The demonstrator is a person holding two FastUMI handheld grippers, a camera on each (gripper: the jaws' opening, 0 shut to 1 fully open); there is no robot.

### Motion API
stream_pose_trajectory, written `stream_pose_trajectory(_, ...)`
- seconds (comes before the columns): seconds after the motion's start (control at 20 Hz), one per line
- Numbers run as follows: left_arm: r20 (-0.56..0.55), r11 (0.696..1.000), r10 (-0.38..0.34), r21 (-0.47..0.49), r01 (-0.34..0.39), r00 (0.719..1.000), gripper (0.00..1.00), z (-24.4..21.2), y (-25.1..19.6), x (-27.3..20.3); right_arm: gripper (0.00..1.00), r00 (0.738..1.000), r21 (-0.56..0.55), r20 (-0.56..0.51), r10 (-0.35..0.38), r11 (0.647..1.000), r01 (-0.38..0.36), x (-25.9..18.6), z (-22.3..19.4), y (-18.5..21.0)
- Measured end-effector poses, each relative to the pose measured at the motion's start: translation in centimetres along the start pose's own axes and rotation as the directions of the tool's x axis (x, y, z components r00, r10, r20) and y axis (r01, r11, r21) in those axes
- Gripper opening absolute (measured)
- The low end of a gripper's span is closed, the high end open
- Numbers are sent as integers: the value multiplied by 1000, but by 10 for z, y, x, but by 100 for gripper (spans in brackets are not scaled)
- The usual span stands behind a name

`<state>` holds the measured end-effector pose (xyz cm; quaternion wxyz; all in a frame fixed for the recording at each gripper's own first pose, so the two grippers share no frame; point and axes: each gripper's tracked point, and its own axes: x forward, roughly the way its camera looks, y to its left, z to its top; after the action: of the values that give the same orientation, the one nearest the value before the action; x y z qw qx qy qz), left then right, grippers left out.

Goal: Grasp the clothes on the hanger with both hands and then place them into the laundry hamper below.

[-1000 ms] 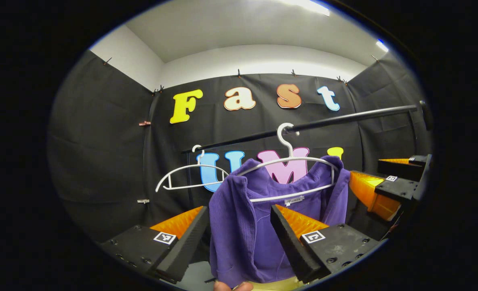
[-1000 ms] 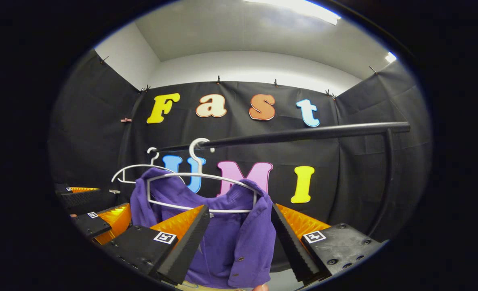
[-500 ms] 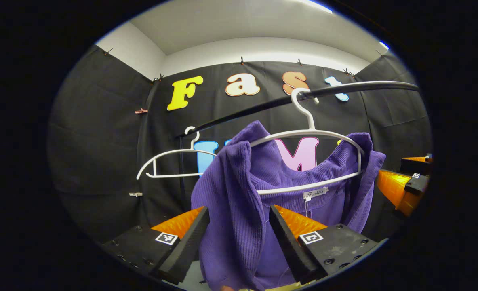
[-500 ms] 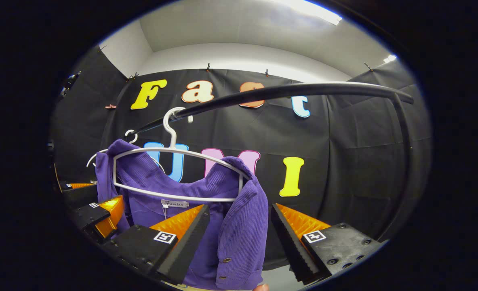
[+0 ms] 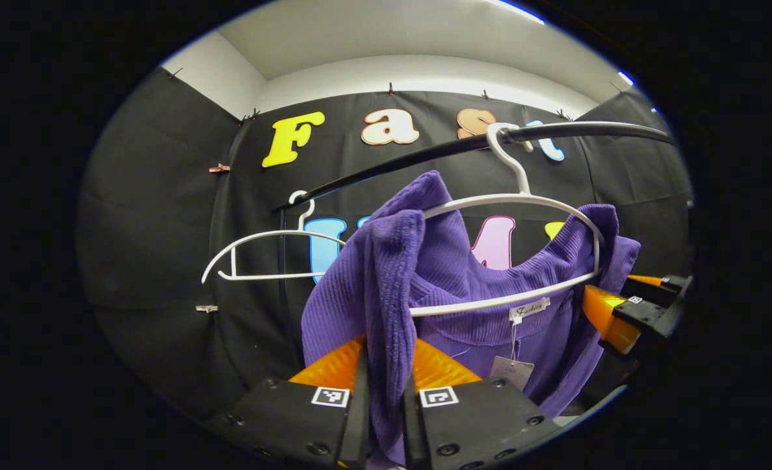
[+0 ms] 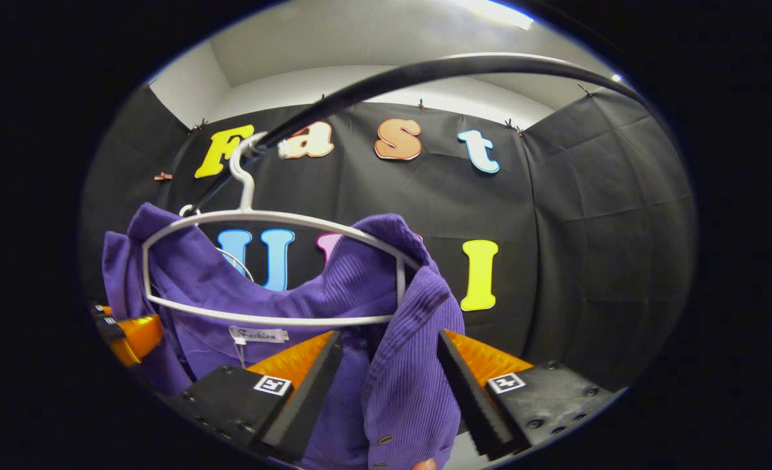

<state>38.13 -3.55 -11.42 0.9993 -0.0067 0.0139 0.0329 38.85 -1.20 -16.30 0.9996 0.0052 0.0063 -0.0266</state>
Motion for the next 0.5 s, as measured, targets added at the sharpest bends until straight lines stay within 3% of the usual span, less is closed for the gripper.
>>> stream_pose_trajectory(0.1, -1, 1000, -18, -1, 18, 1000, 15, -2, 0, 1, 47, 999, -27, 5, 42, 999, -42, 5, -4, 6)
stream_pose_trajectory(0.2, -3, 1000, -23, 12, 23, 1000, 10, -4, 2, 1, 13, 997, 36, -16, 77, 996, -76, 6, -7, 8)
stream_pose_trajectory(0.3, 16, 999, -18, 32, 18, 1000, 5, 2, 4, 1, 5, 989, 173, -64, 130, 978, -117, 8, -14, 14)
stream_pose_trajectory(0.5, 16, 999, -22, 46, 21, 1000, 6, 5, 9, 3, 5, 986, 340, -46, 159, 931, -134, 6, -10, 1)
